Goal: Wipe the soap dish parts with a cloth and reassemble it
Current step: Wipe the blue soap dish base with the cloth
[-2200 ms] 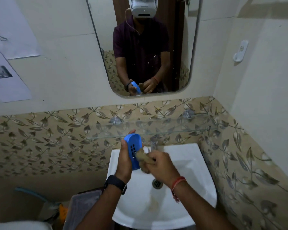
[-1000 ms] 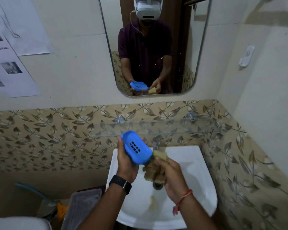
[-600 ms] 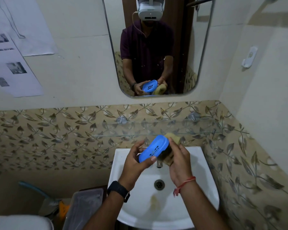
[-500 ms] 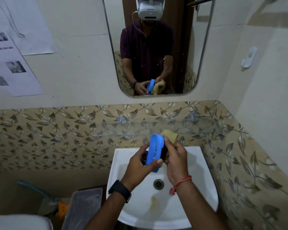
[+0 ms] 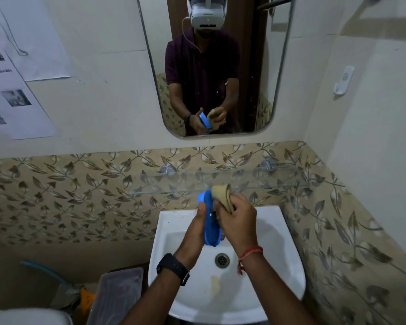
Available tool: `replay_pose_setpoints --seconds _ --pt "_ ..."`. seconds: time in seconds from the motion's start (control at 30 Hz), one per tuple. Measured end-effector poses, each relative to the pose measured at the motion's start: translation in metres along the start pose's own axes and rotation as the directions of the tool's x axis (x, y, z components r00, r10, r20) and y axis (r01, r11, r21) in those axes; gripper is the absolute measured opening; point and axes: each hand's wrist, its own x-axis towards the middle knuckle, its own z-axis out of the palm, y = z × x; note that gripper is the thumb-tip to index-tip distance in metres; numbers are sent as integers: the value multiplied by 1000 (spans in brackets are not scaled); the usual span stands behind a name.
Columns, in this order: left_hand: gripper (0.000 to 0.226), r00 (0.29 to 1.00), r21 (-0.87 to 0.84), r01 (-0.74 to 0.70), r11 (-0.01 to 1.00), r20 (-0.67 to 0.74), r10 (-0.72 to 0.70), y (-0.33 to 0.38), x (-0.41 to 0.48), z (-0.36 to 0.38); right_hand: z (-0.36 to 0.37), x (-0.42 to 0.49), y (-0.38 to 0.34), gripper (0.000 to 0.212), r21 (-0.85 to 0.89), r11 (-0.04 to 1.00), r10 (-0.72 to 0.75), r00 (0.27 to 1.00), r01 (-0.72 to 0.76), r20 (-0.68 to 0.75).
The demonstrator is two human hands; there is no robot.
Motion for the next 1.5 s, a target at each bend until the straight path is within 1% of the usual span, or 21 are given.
replay_pose_setpoints --seconds 0.03,0.13,0.2,0.27,0.37,0.43,0.47,0.57,0.67,0.77,0.83,0.9,0.97,1.03,1.13,1.2,1.23,1.33,1.4,1.43,1.5 --pt "72 1000 -38 4 999 -12 -5 2 1 1 1 0 -7 15 10 999 -50 997 49 53" --pt "74 998 -202 22 979 -55 -34 9 5 -8 -4 -15 -11 32 -19 976 -204 943 217 261" --pt "80 996 -272 54 961 -49 -70 12 7 -19 -15 -27 -3 37 -21 957 -267 906 290 327" --pt "83 997 -260 72 963 -4 -75 12 9 -23 -22 -27 0 37 -43 970 -216 930 239 297" --pt "76 996 -208 68 976 66 -56 11 7 -16 -18 -10 -6 31 -117 986 -105 986 120 130" --pt "70 996 -216 55 975 85 -38 10 6 -12 -11 1 -19 32 -146 982 -113 991 122 70" --pt "67 995 -222 55 973 88 -36 10 7 -12 -8 2 -25 34 -138 981 -125 989 134 73" --pt "68 994 -265 90 960 84 -70 10 8 -22 -6 -18 -34 40 -78 978 -178 966 196 186" --pt "84 988 -356 141 924 103 -111 11 7 -33 -18 -51 -27 46 -64 942 -285 887 329 364" --pt "86 986 -415 161 896 95 -133 8 5 -37 -35 -55 -23 45 -83 919 -312 841 385 442" --pt "86 981 -470 189 862 126 -146 5 2 -38 -45 -44 -29 49 -91 932 -295 878 352 378" --pt "86 977 -525 201 827 167 -131 1 2 -41 -52 -27 -36 51 -111 954 -251 943 279 219" --pt "91 970 -555 220 802 215 -117 -2 3 -42 -56 -5 -44 47 -132 965 -217 974 225 71" --pt "95 960 -557 243 794 258 -112 -6 4 -40 -50 11 -57 43 -160 966 -199 978 205 53" --pt "80 965 -562 236 793 234 -121 -9 5 -31 -28 10 -75 42 -219 948 -176 954 231 243" --pt "66 971 -597 228 769 196 -136 -8 4 -28 -13 -8 -78 40 -220 930 -194 902 294 386" --pt "66 973 -604 227 764 183 -144 -6 4 -28 -10 -19 -75 38 -211 920 -211 870 331 446" --pt "83 976 -577 214 788 151 -155 -6 2 -39 -18 -47 -59 43 -180 910 -183 753 373 632" --pt "83 978 -532 210 820 112 -178 -13 1 -45 -33 -50 -49 43 -163 916 -146 684 366 715" --pt "81 977 -503 215 837 104 -188 -15 0 -47 -41 -46 -45 42 -174 925 -110 677 337 727" --pt "81 975 -444 222 868 112 -192 -18 -2 -48 -53 -33 -41 38 -222 951 -7 729 217 685"
